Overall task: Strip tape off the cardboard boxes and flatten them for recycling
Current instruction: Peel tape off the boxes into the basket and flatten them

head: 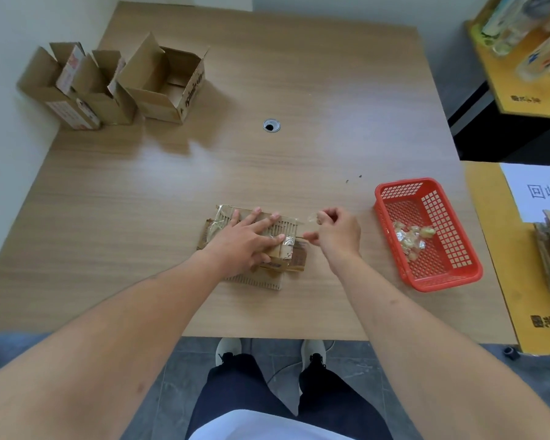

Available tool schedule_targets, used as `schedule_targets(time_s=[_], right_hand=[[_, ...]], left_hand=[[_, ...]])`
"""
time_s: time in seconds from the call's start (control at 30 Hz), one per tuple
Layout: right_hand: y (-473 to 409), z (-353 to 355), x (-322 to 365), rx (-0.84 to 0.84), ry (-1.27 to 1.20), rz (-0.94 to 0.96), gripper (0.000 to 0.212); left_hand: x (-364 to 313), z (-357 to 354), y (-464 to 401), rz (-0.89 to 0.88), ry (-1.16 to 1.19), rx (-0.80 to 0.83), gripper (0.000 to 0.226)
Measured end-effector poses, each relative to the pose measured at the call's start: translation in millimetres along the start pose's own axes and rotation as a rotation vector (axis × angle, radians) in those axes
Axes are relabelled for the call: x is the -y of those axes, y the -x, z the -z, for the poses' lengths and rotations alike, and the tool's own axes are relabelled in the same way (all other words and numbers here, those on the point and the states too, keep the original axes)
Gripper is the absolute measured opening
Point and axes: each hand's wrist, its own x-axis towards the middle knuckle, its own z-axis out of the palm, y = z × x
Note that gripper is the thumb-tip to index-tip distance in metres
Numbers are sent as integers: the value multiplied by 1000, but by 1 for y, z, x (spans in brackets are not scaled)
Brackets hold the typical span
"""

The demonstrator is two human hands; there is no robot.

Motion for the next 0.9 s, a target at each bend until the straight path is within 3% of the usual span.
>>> schedule_targets(time_s=[0.13,0.33,0.47,0.67,0.83,0.9], right_hand=[[-6,0,12,64,321,314,8],[-6,-8,11,209,580,588,16],[-9,-8,5,261,676,540,22],[-15,-9,7,221,585,409,17],[-21,-13,8,230,582,326,26],[-24,-15,9,249,579,317,43]], left_hand=[[-3,6,-4,8,27,-45,59],[-8,10,-6,39,88,-86,54],[-13,20,-10,75,155,-97,43],[-33,23,-21,253,310,-192,25],[-47,23,-30,365,396,-282,23],[-46,22,-33,375,416,-289,29]])
